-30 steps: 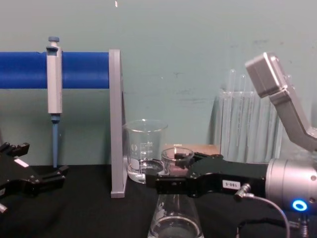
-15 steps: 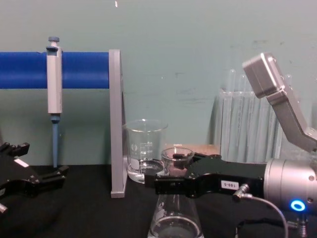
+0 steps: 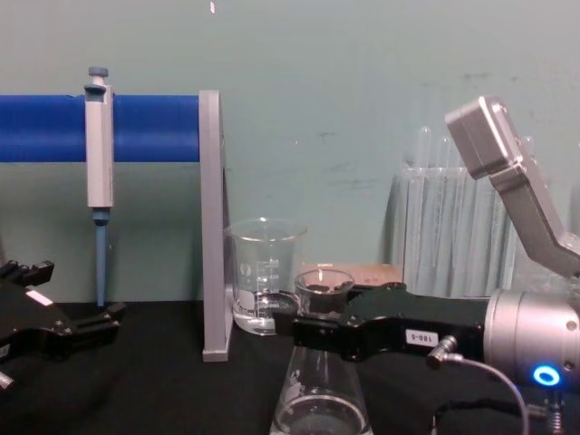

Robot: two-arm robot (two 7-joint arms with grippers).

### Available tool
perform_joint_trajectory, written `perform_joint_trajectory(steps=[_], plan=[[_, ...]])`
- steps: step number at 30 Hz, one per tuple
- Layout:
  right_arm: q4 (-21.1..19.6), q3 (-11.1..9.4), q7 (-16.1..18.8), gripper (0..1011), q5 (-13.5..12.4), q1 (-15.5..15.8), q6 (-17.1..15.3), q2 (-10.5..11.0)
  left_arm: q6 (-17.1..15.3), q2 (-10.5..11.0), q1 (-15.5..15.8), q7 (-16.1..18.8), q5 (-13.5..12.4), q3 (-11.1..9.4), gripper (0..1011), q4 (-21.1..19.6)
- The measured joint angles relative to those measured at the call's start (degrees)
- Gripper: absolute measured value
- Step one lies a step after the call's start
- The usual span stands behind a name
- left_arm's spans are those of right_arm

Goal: Grasp the erlenmeyer flask with one hand, shake it three times, then place it back.

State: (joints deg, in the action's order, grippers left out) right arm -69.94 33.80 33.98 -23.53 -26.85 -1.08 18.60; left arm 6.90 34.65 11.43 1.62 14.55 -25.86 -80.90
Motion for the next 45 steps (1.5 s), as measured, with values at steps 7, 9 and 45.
perform_joint_trajectory(steps=[7, 9, 45], plan=[[0.0, 0.0, 0.0, 453, 0.0, 0.0, 0.0, 0.0, 0.0, 0.0, 0.0, 0.0, 0.0, 0.0, 1001, 0.0], [0.0, 0.0, 0.0, 453, -0.1, 0.0, 0.0, 0.0, 0.0, 0.0, 0.0, 0.0, 0.0, 0.0, 1001, 0.0], [-20.7, -9.9, -10.0, 453, -4.9, 4.6, -8.4, 7.6, 0.0, 0.0, 0.0, 0.0, 0.0, 0.0, 1001, 0.0]])
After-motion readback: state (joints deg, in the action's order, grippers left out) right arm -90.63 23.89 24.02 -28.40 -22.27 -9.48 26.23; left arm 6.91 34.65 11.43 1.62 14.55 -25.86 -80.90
